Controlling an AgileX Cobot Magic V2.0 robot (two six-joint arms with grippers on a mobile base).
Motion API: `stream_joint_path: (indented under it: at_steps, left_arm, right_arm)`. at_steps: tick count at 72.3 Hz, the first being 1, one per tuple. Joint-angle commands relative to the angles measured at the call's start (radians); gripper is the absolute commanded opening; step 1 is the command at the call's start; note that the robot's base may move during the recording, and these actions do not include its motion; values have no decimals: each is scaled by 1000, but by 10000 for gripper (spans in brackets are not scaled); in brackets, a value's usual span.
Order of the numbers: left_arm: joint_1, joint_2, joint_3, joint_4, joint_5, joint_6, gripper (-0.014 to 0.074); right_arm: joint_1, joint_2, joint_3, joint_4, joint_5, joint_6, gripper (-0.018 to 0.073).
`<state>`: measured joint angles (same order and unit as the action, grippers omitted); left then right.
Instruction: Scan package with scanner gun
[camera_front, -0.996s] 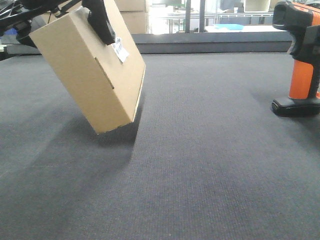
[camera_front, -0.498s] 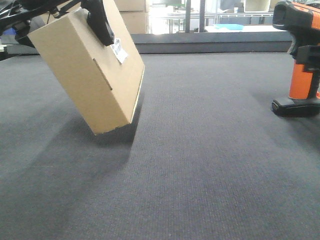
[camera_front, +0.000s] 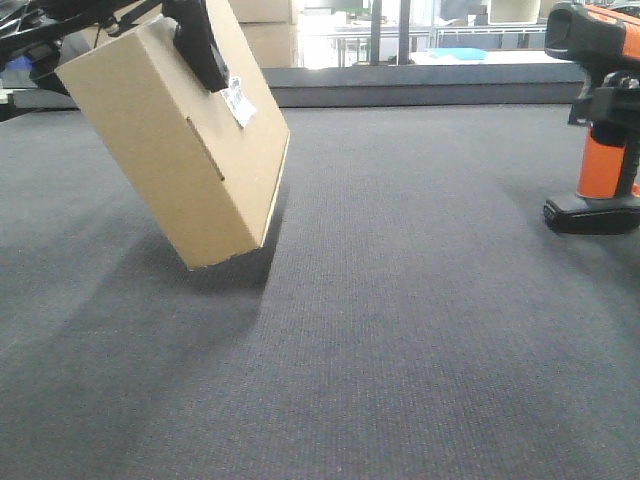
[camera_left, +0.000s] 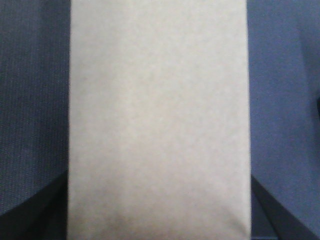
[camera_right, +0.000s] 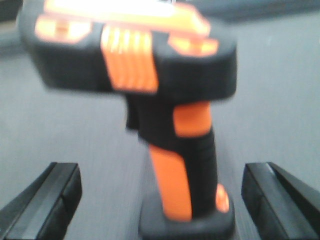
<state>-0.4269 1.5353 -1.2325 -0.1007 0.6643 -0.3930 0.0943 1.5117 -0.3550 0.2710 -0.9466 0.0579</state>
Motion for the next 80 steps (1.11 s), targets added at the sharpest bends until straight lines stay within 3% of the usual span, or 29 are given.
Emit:
stream_joint_path:
  at_steps: [1,17,80]
  left_arm:
    - [-8,-11,-2,0,0,1,-111]
    - [-8,-11,-2,0,10,1,-111]
    - [-8,-11,-2,2,28,1,-111]
  right_arm:
    - [0,45,-4,6,-125,35,559]
    - [0,147,-8,6,-265,68,559]
    - [-1,225,-172,25,-183,86,559]
